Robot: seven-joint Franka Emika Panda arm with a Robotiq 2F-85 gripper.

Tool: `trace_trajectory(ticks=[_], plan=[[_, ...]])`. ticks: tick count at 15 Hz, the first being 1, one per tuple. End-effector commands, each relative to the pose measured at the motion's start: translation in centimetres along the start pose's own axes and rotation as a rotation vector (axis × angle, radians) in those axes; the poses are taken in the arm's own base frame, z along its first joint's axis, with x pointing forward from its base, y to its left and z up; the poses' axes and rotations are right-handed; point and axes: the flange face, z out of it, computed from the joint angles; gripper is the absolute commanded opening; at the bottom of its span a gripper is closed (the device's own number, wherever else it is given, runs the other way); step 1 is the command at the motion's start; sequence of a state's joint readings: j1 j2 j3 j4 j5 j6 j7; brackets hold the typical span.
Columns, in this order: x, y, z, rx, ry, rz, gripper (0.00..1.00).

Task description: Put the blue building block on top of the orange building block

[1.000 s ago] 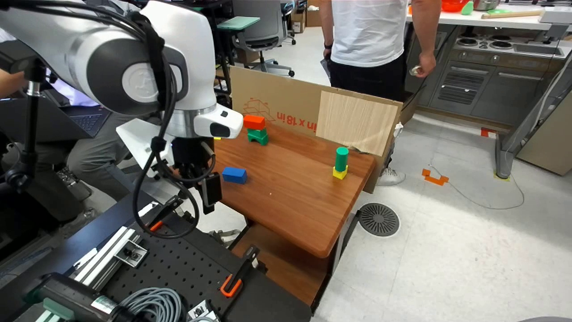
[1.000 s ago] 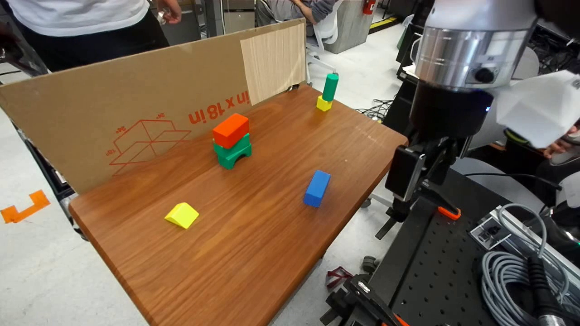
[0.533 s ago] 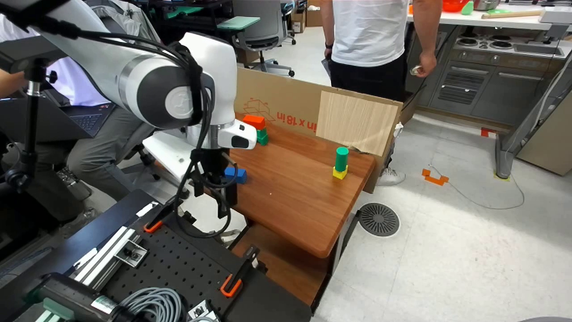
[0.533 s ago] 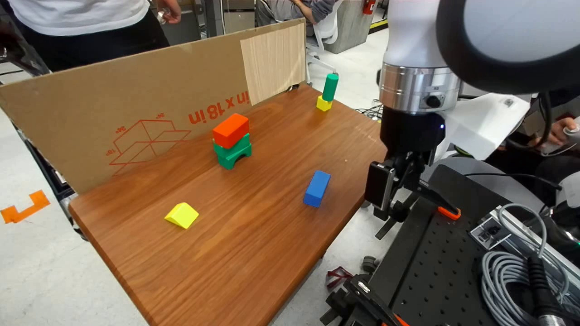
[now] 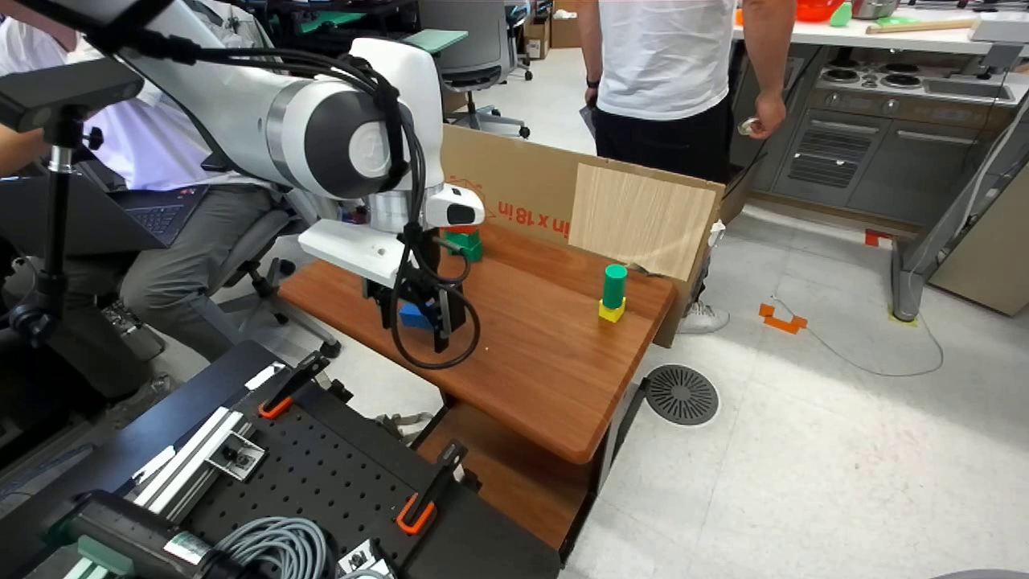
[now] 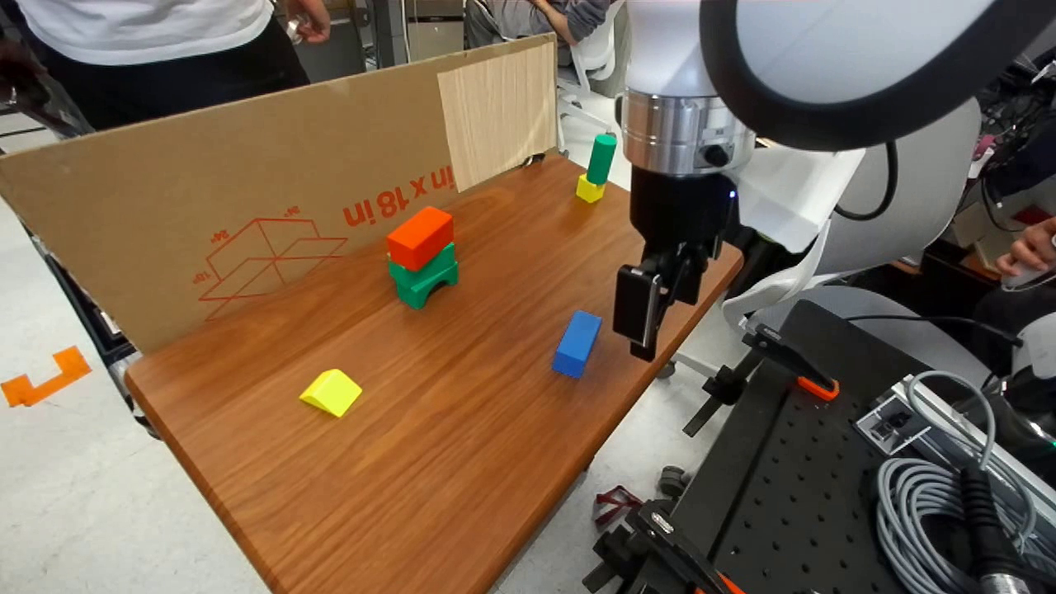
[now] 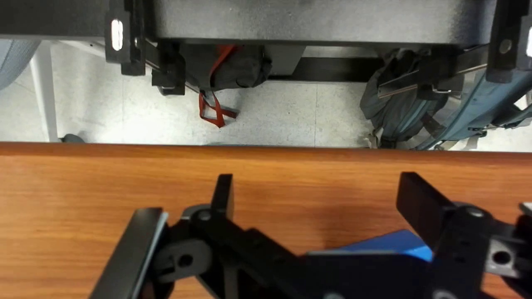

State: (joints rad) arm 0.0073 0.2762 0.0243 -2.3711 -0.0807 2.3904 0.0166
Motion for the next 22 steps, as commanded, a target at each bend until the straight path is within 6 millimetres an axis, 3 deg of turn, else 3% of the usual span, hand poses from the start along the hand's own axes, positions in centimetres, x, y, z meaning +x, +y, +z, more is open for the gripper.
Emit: trace_trajectory(ticks=[1, 9, 17, 22], plan=[[2.0, -1.3, -0.8, -0.024, 0.016, -0.062, 1.0], [4.0, -2.6, -0.5, -0.025, 0.005, -0.153, 1.0], [5.9, -5.6, -0.7, -0.071, -0.019, -0.319, 1.0], [6.5, -6.3, 0.6, -0.071, -0.06, -0.365, 1.0]])
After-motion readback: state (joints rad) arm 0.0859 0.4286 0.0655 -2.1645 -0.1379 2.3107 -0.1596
